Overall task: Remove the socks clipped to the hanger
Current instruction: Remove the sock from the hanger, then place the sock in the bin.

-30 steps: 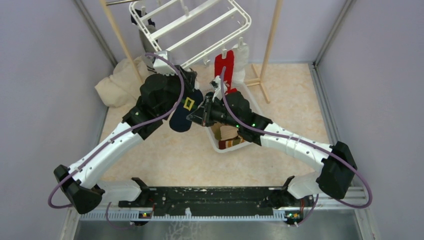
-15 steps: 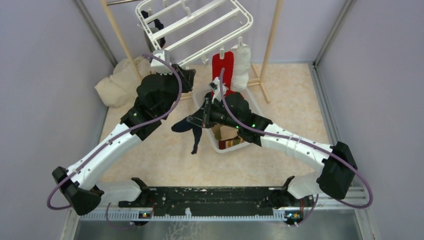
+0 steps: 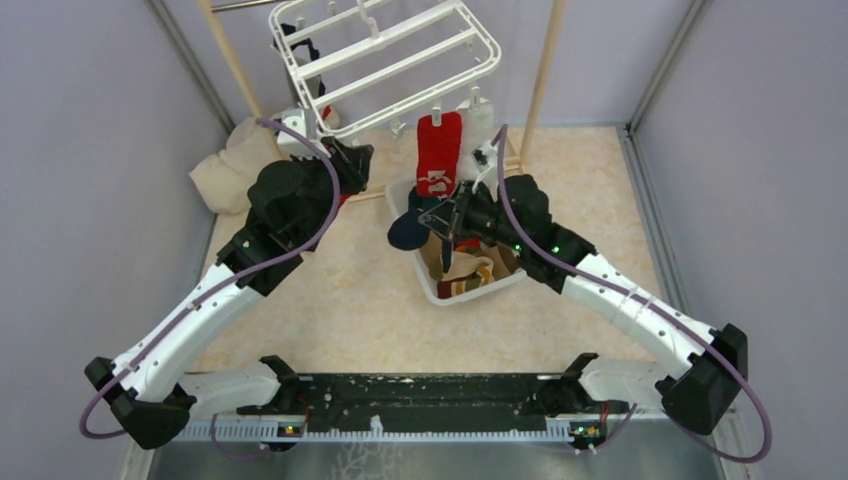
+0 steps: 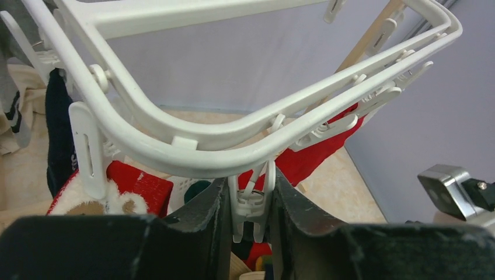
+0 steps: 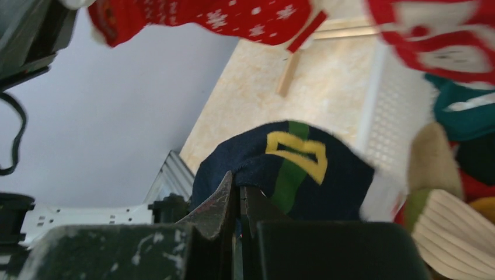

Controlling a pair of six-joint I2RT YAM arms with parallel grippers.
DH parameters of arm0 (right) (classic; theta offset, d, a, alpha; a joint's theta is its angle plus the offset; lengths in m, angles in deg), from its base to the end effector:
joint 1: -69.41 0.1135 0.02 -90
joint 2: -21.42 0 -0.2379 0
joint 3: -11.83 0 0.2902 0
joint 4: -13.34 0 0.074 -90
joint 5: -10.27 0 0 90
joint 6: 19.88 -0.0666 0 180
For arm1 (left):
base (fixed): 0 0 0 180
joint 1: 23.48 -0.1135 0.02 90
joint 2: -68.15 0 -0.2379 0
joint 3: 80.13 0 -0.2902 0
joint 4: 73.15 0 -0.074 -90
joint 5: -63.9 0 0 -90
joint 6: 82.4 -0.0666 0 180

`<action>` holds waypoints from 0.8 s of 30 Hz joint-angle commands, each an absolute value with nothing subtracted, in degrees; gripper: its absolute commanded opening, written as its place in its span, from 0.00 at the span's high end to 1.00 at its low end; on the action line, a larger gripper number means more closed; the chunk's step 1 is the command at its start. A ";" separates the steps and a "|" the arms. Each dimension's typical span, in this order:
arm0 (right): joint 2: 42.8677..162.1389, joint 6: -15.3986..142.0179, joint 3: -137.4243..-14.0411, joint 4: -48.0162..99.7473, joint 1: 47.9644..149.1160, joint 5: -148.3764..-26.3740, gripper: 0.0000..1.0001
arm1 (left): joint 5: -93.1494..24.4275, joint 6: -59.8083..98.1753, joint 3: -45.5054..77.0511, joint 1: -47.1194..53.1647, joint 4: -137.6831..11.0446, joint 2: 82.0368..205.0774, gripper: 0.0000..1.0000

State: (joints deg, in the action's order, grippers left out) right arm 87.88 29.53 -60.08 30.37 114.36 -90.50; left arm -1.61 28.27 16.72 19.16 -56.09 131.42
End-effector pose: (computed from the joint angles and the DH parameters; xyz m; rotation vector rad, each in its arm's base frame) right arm 0.2392 0.2564 0.3312 -0.2229 1.9330 1.2091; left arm 0.2544 -0.1967 0.4313 -0.0503 1.5512 -0.5546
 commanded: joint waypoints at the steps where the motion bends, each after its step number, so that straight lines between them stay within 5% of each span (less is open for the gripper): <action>1: 84.91 32.96 -60.08 33.44 110.49 -91.43 1.00 | 0.11 26.70 17.18 19.18 -52.10 128.96 0.66; 13: 88.91 38.05 -62.36 38.87 99.73 -98.49 1.00 | -1.72 25.95 16.34 19.16 -41.74 127.62 0.23; 21: 94.36 42.05 -65.13 45.77 99.47 -94.20 1.00 | -3.63 27.30 19.37 19.16 -37.22 124.17 0.02; 24: 95.51 42.76 -63.45 46.56 99.47 -92.38 1.00 | -4.55 27.88 19.69 19.15 -35.82 123.20 0.01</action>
State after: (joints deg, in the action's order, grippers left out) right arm 94.48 40.08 -61.42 44.93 99.87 -95.33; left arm -2.79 27.26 19.06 19.16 -38.58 125.01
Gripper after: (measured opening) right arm 0.012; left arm 0.985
